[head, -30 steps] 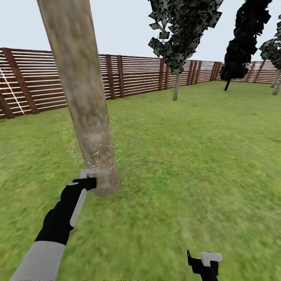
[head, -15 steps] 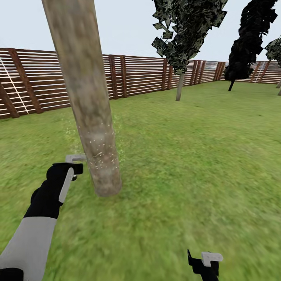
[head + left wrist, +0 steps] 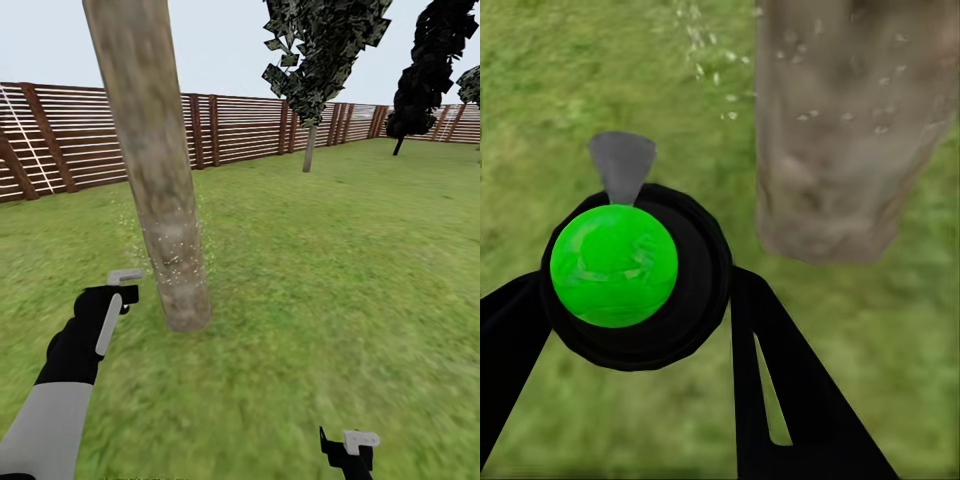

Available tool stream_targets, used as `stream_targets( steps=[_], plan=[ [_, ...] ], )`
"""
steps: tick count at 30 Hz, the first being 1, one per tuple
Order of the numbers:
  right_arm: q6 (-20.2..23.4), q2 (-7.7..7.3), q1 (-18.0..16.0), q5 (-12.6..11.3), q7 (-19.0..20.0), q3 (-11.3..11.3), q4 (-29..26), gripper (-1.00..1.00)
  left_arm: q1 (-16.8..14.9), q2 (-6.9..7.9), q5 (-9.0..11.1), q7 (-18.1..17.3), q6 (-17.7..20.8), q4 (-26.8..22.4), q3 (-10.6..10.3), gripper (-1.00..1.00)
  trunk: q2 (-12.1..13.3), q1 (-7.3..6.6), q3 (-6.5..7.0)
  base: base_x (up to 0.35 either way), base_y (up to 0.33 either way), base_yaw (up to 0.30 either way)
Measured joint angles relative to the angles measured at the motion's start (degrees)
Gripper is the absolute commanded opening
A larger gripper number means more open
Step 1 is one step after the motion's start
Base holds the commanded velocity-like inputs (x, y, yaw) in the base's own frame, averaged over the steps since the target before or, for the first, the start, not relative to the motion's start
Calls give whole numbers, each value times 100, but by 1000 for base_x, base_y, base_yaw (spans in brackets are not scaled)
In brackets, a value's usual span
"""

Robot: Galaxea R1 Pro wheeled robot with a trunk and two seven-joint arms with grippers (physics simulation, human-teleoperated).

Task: In the garden, pick up the pesticide atomizer on the floor and spray pesticide onto both trees until each tree trunk is fully covered.

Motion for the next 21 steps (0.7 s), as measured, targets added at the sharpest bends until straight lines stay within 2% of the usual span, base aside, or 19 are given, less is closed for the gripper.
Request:
stream_targets(
  steps=[3,11,21],
  plan=[
    [0,5,-1,0,2,1,0,100,2,-19,-6,38,8,3,2,-100,0,0,0,206,-2,206],
    [0,5,-2,0,4,0,0,100,2,-20,-36,57,8,18,24,-100,0,0,0,283,-123,11],
    [0,5,2,0,1,0,0,100,2,-22,-16,57,6,16,-3,-100,0,0,0,31,-268,0]
  ],
)
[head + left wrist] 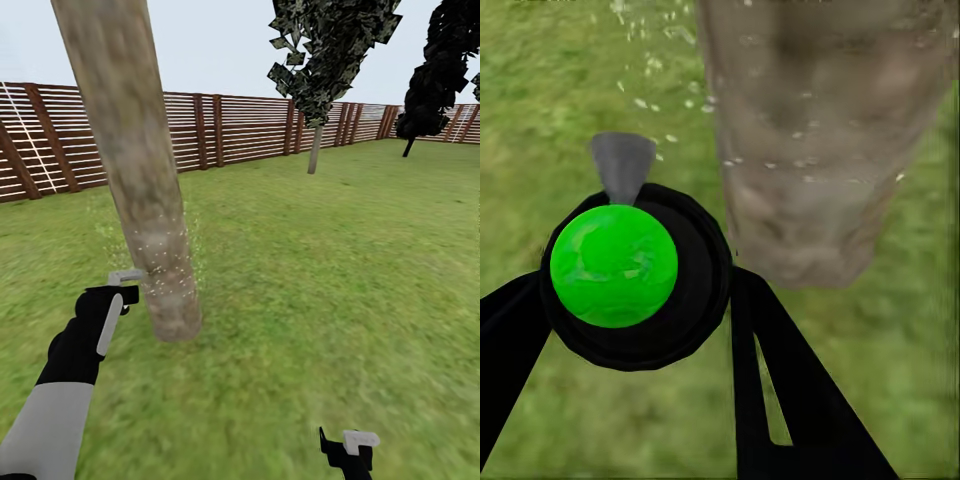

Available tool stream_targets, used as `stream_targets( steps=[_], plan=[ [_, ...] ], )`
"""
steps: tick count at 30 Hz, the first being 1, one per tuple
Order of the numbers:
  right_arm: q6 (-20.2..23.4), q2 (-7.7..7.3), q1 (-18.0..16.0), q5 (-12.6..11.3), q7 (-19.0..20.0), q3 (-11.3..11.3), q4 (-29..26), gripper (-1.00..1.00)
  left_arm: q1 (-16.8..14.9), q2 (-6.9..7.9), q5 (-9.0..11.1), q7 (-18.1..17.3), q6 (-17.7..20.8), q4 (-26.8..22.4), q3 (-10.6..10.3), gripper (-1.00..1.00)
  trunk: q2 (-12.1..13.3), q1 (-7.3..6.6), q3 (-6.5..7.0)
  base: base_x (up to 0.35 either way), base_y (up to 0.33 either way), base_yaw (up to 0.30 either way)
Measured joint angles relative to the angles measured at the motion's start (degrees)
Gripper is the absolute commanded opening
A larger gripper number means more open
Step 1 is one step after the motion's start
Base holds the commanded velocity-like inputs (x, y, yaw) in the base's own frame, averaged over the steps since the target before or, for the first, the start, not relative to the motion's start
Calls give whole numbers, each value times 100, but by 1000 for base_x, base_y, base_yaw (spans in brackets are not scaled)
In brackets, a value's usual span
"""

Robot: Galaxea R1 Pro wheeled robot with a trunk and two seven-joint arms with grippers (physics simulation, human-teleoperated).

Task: In the garden, pick up the pesticide atomizer on the floor and spray pesticide onto both trees until each tree trunk is fully covered.

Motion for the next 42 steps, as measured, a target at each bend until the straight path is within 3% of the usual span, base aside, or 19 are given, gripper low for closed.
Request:
stream_targets(
  steps=[22,25,27,29,30,31,32,33,34,35,36,38,40,41,42],
  plan=[
    [0,0,0,0,1,5,3,100,28,-29,25,0,7,-21,-15,-100,0,0,0,18,-273,26],
    [0,0,-2,0,2,1,4,100,573,-319,45,-36,-123,2,-49,-100,0,1,-1,0,-190,193],
    [0,0,-1,0,-2,0,3,100,1395,-365,55,-76,-1055,42,-385,-100,0,1,-1,0,-15,16],
    [0,0,-2,0,-5,0,3,100,1743,-363,30,-84,-1636,310,-699,-100,0,0,-1,0,-4,4],
    [0,0,-5,-10,-12,-1,1,100,1946,-349,12,-89,-2235,779,-1025,-100,0,0,-1,0,0,0],
    [3,0,-3,-11,-13,0,1,100,2019,-328,4,-100,-2572,1302,-1253,-100,0,1,-1,0,0,0],
    [7,0,-5,-4,0,13,-7,100,2054,-297,9,-271,-3104,1910,-1615,-100,1,1,-1,0,0,0],
    [11,5,-5,34,14,58,-15,100,2061,-275,-33,-489,-3374,2251,-1760,-100,0,0,-1,0,0,0],
    [20,13,-7,282,57,389,-61,100,2066,-189,-130,-1110,-3633,2575,-1867,-100,0,0,-1,0,0,0],
    [27,15,-7,408,110,550,-101,100,2065,-139,-248,-1421,-3685,2657,-1886,-100,0,0,0,0,0,0],
    [37,17,-11,603,325,796,-252,100,2058,-32,-496,-2014,-3727,2717,-1894,-100,0,0,0,0,0,0],
    [238,22,-83,833,1091,1032,-672,100,1993,123,-967,-2996,-3763,2768,-1874,-100,0,0,1,0,0,0],
    [948,26,-284,912,2048,1097,-1171,100,1974,276,-1237,-3427,-3780,2785,-1881,-100,0,0,1,0,0,0],
    [1195,27,-351,1033,2591,1111,-1415,100,1973,318,-1323,-3582,-3782,2787,-1898,-100,0,0,1,0,0,0],
    [1353,27,-393,1307,3265,1120,-1697,100,1973,342,-1577,-3874,-3781,2788,-1909,-100,0,0,1,0,0,0]
  ],
)
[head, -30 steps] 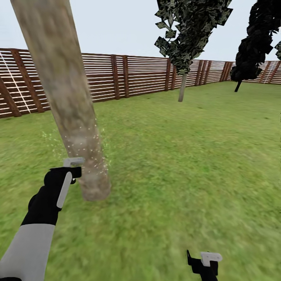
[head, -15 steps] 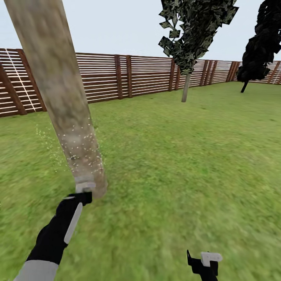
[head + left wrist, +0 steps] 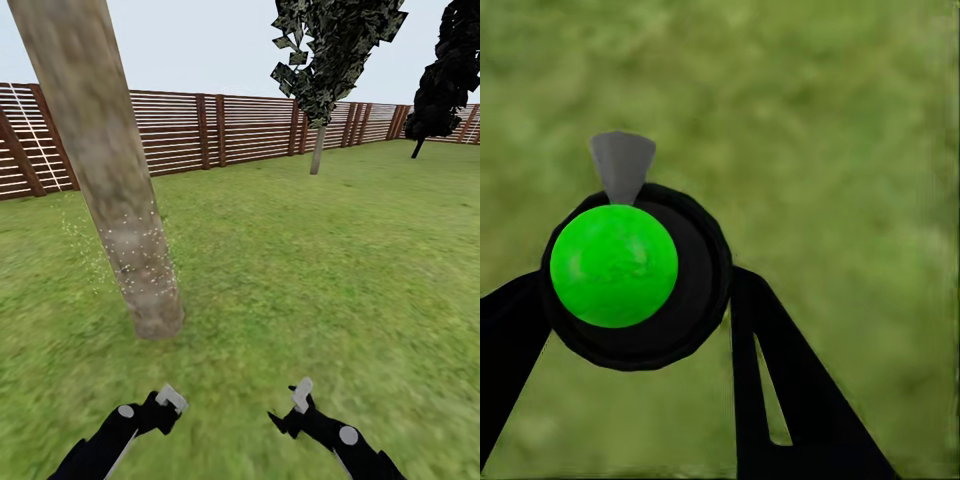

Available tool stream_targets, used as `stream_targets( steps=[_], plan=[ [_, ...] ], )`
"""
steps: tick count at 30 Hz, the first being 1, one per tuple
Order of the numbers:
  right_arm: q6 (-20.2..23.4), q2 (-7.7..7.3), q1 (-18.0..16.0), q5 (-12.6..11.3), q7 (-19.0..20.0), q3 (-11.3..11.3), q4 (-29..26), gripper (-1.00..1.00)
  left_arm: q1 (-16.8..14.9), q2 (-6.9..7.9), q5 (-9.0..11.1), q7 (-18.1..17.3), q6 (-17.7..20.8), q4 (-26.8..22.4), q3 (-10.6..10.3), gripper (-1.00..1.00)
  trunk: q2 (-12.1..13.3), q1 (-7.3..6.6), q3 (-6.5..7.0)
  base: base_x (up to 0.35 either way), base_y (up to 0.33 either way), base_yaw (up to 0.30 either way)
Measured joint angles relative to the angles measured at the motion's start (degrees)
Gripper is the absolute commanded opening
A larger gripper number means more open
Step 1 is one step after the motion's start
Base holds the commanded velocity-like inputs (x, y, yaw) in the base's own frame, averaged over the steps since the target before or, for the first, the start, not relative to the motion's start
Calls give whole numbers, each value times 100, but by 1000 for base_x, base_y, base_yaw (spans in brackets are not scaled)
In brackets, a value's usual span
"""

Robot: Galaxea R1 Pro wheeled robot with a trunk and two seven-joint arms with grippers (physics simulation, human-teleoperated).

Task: In the garden, pick up the pesticide atomizer on the floor and spray pesticide onto both trees until each tree trunk is fully covered.

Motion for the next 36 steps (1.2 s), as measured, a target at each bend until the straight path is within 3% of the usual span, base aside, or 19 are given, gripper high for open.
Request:
stream_targets(
  steps=[1,2,5,9,10,13,17,19,21,25,28,36],
  plan=[
    [45,0,-11,143,285,2,-128,100,-1,5,-174,-166,4,0,0,-100,0,0,0,0,0,0],
    [92,0,-23,329,711,4,-334,100,-2,-10,-631,-553,20,1,4,-100,0,0,0,0,0,0],
    [121,0,-36,477,1411,6,-517,100,-3,-76,-1417,-1229,55,0,4,-100,0,0,-1,0,0,0],
    [131,3,-37,510,1648,11,-533,100,-12,-140,-1804,-1535,68,-8,-7,-100,0,0,-1,0,0,0],
    [131,10,-37,527,1654,22,-530,-100,-12,-157,-1864,-1566,69,-8,-7,-100,0,0,-1,0,0,0],
    [143,26,-101,754,1655,481,-538,-100,-13,-228,-2284,-1684,94,-9,-8,-100,0,0,0,0,0,0],
    [377,182,-228,798,1663,597,-537,-100,-13,-318,-2621,-1746,102,-9,-8,-100,0,0,0,0,0,0],
    [519,323,-244,813,1664,610,-549,-100,-13,-496,-3012,-1750,152,-10,-9,-100,0,0,0,0,0,0],
    [542,378,-253,818,1664,611,-552,-100,-63,-585,-3222,-1750,170,-4,0,-100,0,0,0,0,0,0],
    [546,393,-286,808,1664,611,-671,-100,-98,-639,-3257,-1751,181,-1,1,-100,0,0,0,0,0,0],
    [545,441,-291,802,1669,620,-765,-100,-113,-775,-3387,-1751,376,-1,-5,-100,0,0,0,0,0,0],
    [545,474,-292,802,1673,626,-772,-100,-241,-986,-3436,-1753,418,-1,-4,-100,0,0,0,0,0,0]
  ],
)
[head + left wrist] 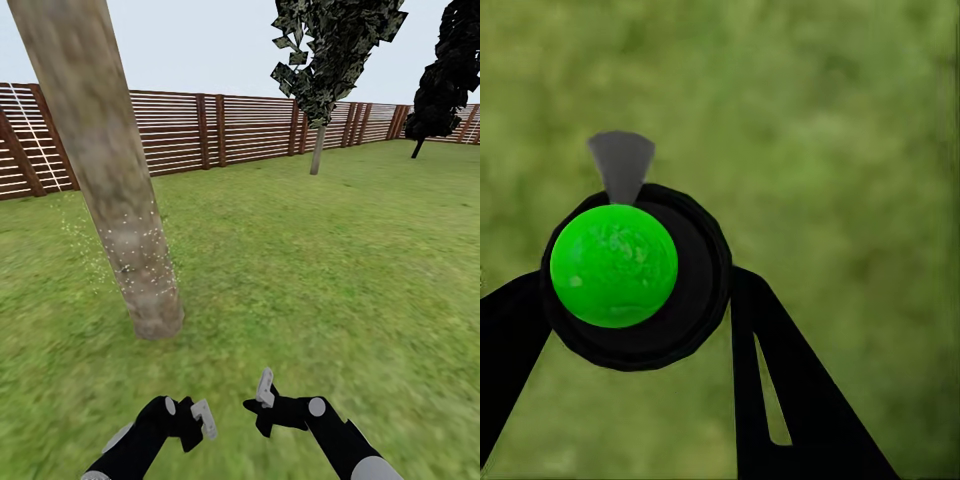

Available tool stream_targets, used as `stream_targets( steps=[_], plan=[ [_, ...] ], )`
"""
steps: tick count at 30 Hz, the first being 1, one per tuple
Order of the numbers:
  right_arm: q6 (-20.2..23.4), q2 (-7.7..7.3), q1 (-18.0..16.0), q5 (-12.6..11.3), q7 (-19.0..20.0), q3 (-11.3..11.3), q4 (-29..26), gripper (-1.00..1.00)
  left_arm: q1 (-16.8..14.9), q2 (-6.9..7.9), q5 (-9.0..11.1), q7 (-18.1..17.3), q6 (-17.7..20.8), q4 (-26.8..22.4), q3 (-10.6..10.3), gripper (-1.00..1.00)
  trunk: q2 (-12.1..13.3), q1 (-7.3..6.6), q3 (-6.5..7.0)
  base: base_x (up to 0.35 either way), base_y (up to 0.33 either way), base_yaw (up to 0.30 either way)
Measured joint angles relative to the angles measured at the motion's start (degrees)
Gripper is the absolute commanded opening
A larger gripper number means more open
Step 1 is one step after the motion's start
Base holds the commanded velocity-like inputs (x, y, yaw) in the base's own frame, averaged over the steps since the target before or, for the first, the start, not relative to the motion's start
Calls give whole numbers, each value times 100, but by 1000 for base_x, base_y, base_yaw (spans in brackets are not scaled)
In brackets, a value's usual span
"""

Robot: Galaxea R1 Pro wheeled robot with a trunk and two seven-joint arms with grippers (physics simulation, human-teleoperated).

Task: In the garden, pick up the pesticide atomizer on the floor and spray pesticide onto both trees until each tree trunk is fully covered.

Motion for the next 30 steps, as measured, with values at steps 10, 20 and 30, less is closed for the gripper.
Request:
stream_targets(
  steps=[10,20,30],
  plan=[
    [0,140,0,0,0,3,-4,-100,-18,-377,-214,-6,1,0,-4,-100,0,0,0,0,0,0],
    [0,202,0,0,0,12,-1,-100,-49,-478,-197,-266,-28,-9,0,-100,0,0,0,0,0,0],
    [0,201,0,0,0,12,0,-100,-106,-484,107,-402,-87,-11,14,-100,0,0,0,0,0,0]
  ],
)
